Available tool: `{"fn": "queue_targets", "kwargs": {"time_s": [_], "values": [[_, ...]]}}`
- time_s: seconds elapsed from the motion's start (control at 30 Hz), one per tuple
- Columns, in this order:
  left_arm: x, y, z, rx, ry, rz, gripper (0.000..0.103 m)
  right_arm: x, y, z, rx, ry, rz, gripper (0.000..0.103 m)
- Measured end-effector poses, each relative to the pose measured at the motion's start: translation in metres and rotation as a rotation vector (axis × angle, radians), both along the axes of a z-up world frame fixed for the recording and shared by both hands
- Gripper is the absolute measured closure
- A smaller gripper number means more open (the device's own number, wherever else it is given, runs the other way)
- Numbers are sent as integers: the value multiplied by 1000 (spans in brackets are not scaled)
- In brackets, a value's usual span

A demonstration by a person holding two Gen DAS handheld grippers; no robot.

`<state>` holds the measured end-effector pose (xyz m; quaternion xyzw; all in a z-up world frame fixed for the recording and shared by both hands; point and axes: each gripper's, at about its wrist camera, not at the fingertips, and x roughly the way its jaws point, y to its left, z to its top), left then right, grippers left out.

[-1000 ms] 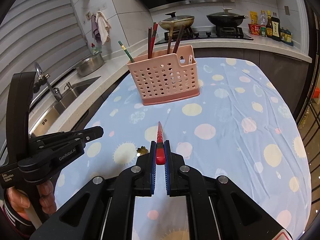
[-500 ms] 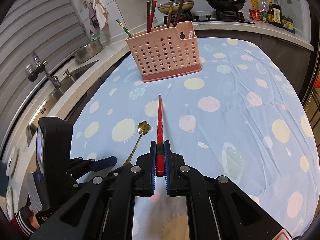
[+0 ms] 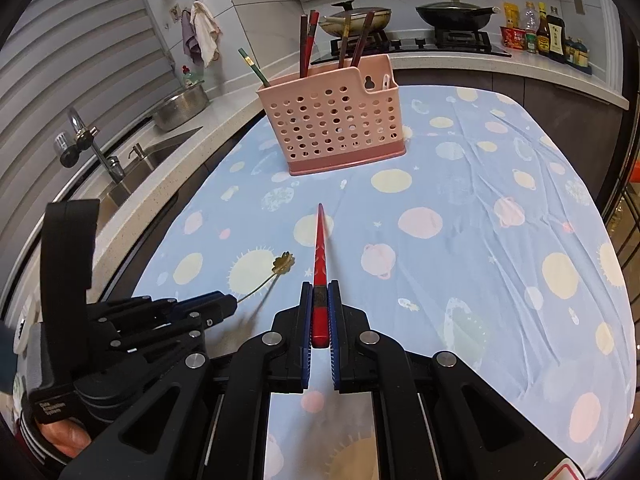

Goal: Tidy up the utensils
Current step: 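Lift the gold spoon with the left tool while the right tool lifts the red chopstick, then carry the gold spoon and red chopstick over the pink holder with both tools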

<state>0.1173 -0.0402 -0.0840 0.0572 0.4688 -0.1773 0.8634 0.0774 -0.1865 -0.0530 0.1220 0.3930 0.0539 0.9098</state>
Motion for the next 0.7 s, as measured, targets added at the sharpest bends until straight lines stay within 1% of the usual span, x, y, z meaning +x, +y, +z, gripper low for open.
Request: {"fn": "queue_targets", "kwargs": {"time_s": [0.03, 0.2, 0.3, 0.47, 0.6, 0.7], "values": [[2, 1, 8, -7, -14, 1, 103, 1, -1, 4, 0, -10, 0, 96], [17, 4, 37, -34, -82, 16, 103, 11, -4, 25, -4, -67, -6, 96], [28, 9, 50, -57, -103, 30, 103, 16, -7, 34, -5, -91, -10, 96], [40, 12, 70, -65, -135, 45, 103, 25, -12, 47, -6, -126, -12, 96], [49, 12, 90, -88, -153, 41, 103, 34, -15, 65, -8, -173, -17, 96], [55, 10, 105, -95, -185, 34, 103, 44, -16, 82, -16, -213, -17, 96]]}}
